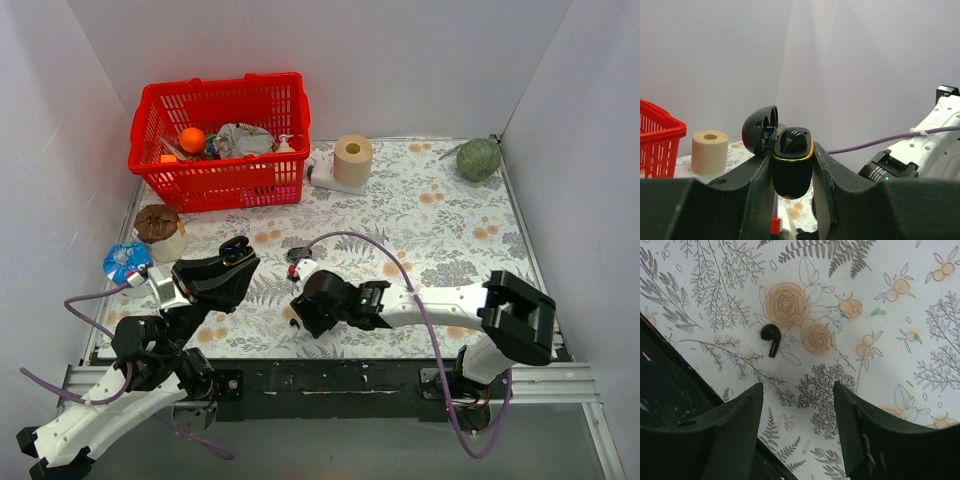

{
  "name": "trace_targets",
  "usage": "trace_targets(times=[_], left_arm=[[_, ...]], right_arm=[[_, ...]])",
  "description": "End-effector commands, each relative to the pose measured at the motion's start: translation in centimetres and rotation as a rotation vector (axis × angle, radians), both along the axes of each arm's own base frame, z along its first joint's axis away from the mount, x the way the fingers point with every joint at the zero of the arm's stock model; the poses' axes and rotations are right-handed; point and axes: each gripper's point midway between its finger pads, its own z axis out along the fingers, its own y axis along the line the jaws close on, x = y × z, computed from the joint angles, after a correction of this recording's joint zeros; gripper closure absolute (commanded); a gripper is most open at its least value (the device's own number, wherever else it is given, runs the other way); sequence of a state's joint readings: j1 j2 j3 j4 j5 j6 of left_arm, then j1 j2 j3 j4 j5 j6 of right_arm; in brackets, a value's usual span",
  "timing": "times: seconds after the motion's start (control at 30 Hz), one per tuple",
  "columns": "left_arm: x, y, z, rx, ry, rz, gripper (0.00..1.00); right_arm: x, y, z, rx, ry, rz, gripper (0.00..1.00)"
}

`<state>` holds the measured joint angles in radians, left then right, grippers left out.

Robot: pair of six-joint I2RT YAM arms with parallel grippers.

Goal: Insert the wireless bluetooth earbuds into the charging case
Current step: Pick up the earbud from the center of the board.

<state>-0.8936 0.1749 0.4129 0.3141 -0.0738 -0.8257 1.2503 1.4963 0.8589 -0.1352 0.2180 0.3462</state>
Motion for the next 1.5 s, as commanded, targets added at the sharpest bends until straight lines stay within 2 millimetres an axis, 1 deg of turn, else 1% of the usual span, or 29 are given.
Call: trace_targets(times=[0.0, 0.07, 0.13, 0.17, 0.2, 0.23, 0.27, 0.37, 0.57, 0.73, 0.93, 0.97, 1.13, 1.33, 1.47], left_arm=[[0.1, 0.8, 0.6, 0.016, 0.026, 0.031, 1.0], [0.0, 0.9, 0.9, 0.009, 0.02, 0.031, 1.0], [0.1, 1.0, 0.9, 0.008, 0.019, 0.038, 1.0], [0.1, 1.1, 1.0, 0.004, 0.017, 0.04, 1.0], [0.2, 1.0, 0.8, 0.006, 0.019, 0.043, 1.0], [0.2, 1.0, 1.0, 0.0, 0.014, 0.042, 1.0], [0.2, 1.0, 1.0, 0.0, 0.014, 0.043, 1.0], [0.3, 0.8, 0.9, 0.003, 0.015, 0.038, 1.0], [0.4, 0.7, 0.8, 0.006, 0.017, 0.04, 1.0], [0.3, 0.6, 0.8, 0.005, 0.019, 0.035, 1.0], [0.3, 0.8, 0.9, 0.002, 0.017, 0.039, 1.0], [0.2, 0.9, 0.9, 0.001, 0.015, 0.04, 1.0], [0.2, 1.0, 0.9, 0.005, 0.016, 0.043, 1.0], [0.3, 1.0, 0.7, 0.006, 0.02, 0.046, 1.0], [0.3, 1.0, 0.6, 0.009, 0.022, 0.046, 1.0]], right_arm=[[-0.5, 3.9, 1.5, 0.039, 0.091, -0.016, 0.34], [-0.1, 4.0, 0.6, 0.0, 0.091, -0.058, 0.34], [0.3, 4.4, 0.9, -0.006, 0.085, -0.079, 0.34], [0.4, 4.5, 0.4, -0.018, 0.089, -0.085, 0.33], [0.5, 4.6, 0.5, -0.03, 0.09, -0.091, 0.33], [0.5, 4.7, 0.2, -0.042, 0.094, -0.091, 0.33], [0.5, 4.5, -0.6, -0.073, 0.102, -0.093, 0.33], [0.3, 4.2, -1.9, -0.114, 0.116, -0.096, 0.35], [0.3, 4.1, -3.1, -0.132, 0.122, -0.101, 0.39], [0.3, 4.7, -3.4, -0.128, 0.126, -0.101, 0.4], [0.2, 5.9, -3.3, -0.125, 0.125, -0.089, 0.39], [0.2, 6.0, -3.6, -0.133, 0.126, -0.09, 0.39], [0.2, 6.5, -3.9, -0.142, 0.13, -0.086, 0.4], [0.0, 5.9, -4.8, -0.17, 0.142, -0.097, 0.46], [-0.2, 5.3, -5.2, -0.193, 0.146, -0.105, 0.53]])
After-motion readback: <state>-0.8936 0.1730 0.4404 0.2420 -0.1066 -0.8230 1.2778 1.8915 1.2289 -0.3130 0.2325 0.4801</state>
